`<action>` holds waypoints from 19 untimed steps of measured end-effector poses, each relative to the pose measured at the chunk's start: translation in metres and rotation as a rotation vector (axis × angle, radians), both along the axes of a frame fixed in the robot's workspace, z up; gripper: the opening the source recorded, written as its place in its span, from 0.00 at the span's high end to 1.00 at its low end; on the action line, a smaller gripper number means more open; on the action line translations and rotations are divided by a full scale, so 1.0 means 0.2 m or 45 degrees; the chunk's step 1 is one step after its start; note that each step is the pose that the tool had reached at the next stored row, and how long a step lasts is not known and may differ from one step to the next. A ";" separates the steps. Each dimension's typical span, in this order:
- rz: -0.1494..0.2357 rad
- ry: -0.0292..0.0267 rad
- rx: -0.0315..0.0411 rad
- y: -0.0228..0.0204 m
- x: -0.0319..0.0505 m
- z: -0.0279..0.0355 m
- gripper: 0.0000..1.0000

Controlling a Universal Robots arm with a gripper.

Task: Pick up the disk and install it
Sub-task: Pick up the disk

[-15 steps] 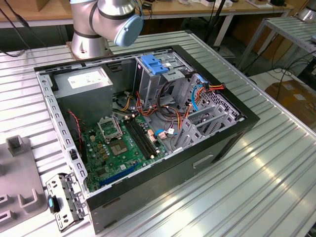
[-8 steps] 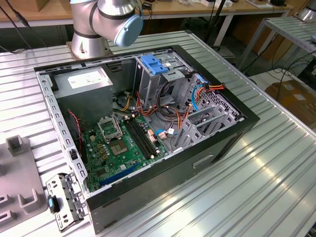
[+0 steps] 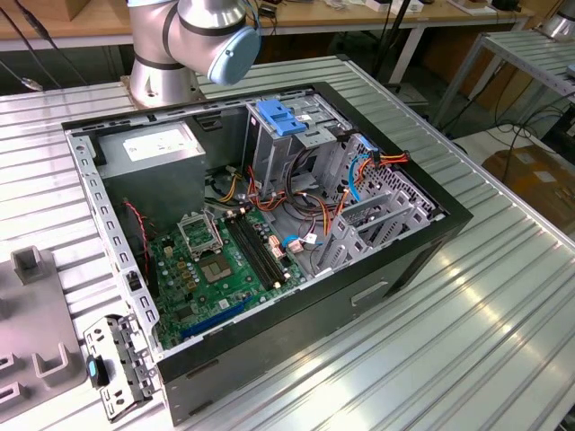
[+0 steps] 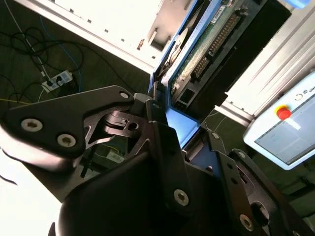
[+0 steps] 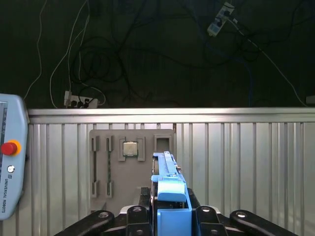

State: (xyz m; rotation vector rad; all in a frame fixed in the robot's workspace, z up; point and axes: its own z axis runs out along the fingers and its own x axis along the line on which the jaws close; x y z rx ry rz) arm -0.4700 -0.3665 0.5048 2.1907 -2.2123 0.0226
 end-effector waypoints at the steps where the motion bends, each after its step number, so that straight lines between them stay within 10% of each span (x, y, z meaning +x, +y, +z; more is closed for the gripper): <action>1: 0.000 0.0001 0.0000 0.000 0.002 0.000 0.63; 19: 0.000 0.0002 -0.0001 0.000 0.066 0.000 0.63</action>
